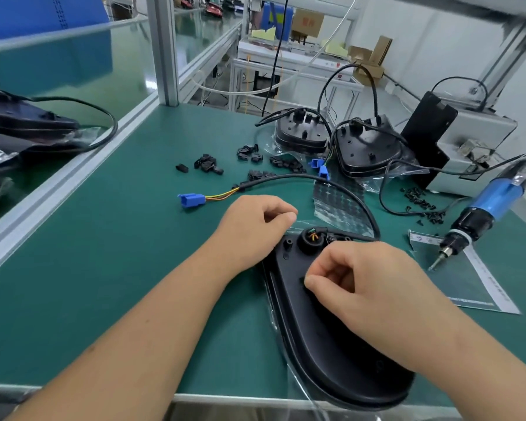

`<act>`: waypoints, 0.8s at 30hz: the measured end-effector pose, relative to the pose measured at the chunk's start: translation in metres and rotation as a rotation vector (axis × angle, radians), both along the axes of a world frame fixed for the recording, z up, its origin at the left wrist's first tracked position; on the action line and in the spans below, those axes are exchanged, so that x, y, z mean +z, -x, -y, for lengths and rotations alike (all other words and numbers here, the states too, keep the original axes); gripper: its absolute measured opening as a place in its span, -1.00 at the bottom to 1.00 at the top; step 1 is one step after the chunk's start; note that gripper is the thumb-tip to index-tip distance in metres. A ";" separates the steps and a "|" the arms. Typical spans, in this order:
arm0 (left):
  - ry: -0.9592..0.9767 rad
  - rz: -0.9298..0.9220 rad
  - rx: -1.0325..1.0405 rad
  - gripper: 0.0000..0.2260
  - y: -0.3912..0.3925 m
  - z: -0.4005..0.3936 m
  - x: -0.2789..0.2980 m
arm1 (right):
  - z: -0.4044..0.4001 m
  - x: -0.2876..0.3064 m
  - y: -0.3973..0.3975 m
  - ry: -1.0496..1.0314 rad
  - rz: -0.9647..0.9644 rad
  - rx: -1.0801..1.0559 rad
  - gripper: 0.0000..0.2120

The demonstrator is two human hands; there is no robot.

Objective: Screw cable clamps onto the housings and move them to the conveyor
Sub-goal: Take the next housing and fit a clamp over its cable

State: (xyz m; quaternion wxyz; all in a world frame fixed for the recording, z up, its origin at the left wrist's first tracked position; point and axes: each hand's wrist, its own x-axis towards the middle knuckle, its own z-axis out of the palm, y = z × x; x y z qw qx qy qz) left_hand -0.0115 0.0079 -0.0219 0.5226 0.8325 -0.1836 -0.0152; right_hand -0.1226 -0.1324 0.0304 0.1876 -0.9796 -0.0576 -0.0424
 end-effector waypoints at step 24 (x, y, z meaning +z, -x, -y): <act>-0.620 0.278 0.341 -0.85 -0.038 -0.013 0.013 | 0.075 0.004 -0.054 -0.213 0.079 -0.459 -0.83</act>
